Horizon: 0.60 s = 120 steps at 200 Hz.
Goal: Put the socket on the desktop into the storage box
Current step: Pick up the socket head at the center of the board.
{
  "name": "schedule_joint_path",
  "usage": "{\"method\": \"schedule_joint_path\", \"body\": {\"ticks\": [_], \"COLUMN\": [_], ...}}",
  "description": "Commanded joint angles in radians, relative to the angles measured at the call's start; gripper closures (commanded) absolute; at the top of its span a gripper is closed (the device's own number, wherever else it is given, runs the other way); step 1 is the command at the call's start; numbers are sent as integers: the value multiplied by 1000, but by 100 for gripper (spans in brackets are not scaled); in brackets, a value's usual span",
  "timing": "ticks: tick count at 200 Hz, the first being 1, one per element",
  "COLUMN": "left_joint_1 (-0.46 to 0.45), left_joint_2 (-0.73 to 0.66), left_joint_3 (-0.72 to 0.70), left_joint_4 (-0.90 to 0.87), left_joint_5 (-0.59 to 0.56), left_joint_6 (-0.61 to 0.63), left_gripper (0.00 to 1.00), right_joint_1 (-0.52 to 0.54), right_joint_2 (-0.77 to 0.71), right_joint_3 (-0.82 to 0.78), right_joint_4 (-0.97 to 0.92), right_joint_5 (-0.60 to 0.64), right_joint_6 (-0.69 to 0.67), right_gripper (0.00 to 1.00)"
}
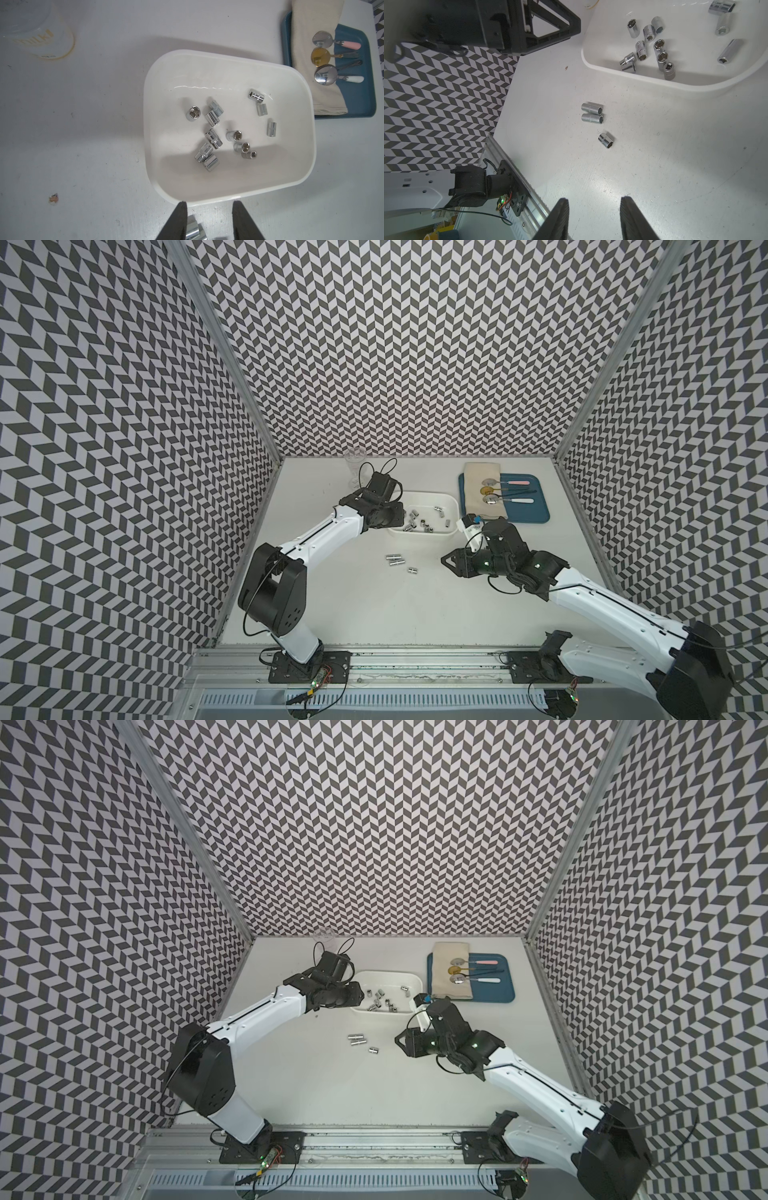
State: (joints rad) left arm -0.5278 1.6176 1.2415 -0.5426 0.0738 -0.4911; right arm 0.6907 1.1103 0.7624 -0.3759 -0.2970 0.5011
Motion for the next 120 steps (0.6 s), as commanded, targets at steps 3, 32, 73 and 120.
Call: {"method": "schedule_joint_path", "body": {"ticks": [3, 32, 73, 120], "left_joint_1": [12, 30, 70, 127], "left_joint_2": [-95, -216, -400, -573], "left_joint_3": [-69, -191, -375, -532], "left_joint_4": [39, 57, 69, 48], "left_joint_5": [34, 67, 103, 155], "left_joint_6": [-15, -38, -78, -116], "left_gripper": [60, 57, 57, 55], "right_joint_1": [4, 12, 34, 57], "right_joint_2": [25, 63, 161, 289], "right_joint_3": [36, 64, 130, 242], "right_joint_4": [8, -2, -23, -69], "right_joint_5": [1, 4, 11, 31], "right_joint_6": [-47, -83, -149, -224], "right_gripper": [55, 54, 54, 54]}}
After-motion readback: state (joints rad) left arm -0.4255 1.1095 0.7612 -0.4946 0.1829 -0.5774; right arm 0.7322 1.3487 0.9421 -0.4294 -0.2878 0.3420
